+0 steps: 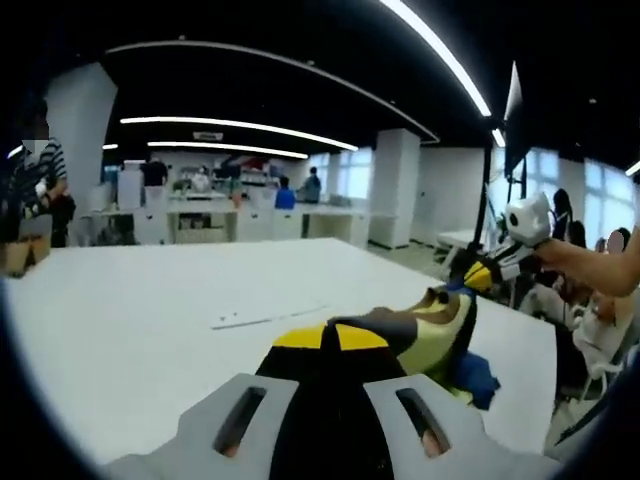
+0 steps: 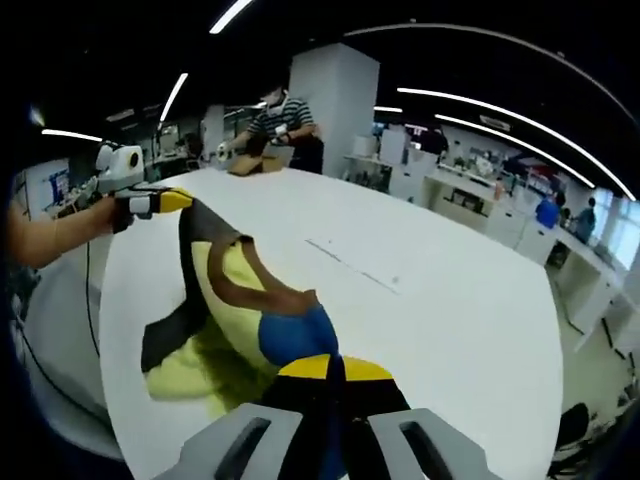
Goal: Fold the garment on the visible template until the final outline fits inside the template.
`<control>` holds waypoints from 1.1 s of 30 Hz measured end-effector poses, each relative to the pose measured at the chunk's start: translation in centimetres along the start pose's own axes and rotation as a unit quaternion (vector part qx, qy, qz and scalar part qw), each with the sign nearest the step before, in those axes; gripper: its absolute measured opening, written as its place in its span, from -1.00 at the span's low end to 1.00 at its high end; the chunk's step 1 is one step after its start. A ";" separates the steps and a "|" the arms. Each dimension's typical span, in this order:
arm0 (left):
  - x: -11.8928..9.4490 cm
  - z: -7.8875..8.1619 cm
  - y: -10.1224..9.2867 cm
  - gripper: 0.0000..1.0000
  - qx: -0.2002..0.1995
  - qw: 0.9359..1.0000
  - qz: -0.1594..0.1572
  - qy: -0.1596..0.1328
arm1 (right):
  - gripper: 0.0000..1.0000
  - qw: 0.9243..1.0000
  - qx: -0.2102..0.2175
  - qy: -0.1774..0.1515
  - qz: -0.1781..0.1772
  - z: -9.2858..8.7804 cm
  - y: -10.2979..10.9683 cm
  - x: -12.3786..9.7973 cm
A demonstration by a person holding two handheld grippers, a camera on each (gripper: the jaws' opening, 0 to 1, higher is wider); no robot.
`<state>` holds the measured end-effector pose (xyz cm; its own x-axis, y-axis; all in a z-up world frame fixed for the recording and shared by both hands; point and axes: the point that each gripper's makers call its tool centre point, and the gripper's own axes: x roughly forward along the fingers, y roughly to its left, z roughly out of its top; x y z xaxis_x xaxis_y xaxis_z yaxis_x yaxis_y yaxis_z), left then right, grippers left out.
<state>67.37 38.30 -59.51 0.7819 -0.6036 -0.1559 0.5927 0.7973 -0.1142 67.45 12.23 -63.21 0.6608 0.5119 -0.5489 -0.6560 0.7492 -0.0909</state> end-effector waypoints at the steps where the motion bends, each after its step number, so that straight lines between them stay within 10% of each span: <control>1: 0.4 -0.1 0.4 -1.00 0.001 1.000 0.002 0.002 | -1.00 1.000 0.001 0.001 -0.002 0.1 -0.2 0.2; 18: 6.7 -2.8 6.0 -1.00 0.035 0.996 0.071 0.036 | -1.00 0.998 0.030 -0.012 -0.045 0.5 -4.4 7.9; 33: 11.6 -7.6 9.6 -1.00 -0.003 0.993 0.101 0.068 | -1.00 0.990 0.128 0.006 -0.062 -3.0 -7.4 14.5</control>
<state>80.66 39.03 -69.88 0.8509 -0.4262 -0.3070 0.4252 0.9021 -0.0737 80.81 12.83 -73.03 0.7250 0.4051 -0.5569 -0.4548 0.8889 0.0546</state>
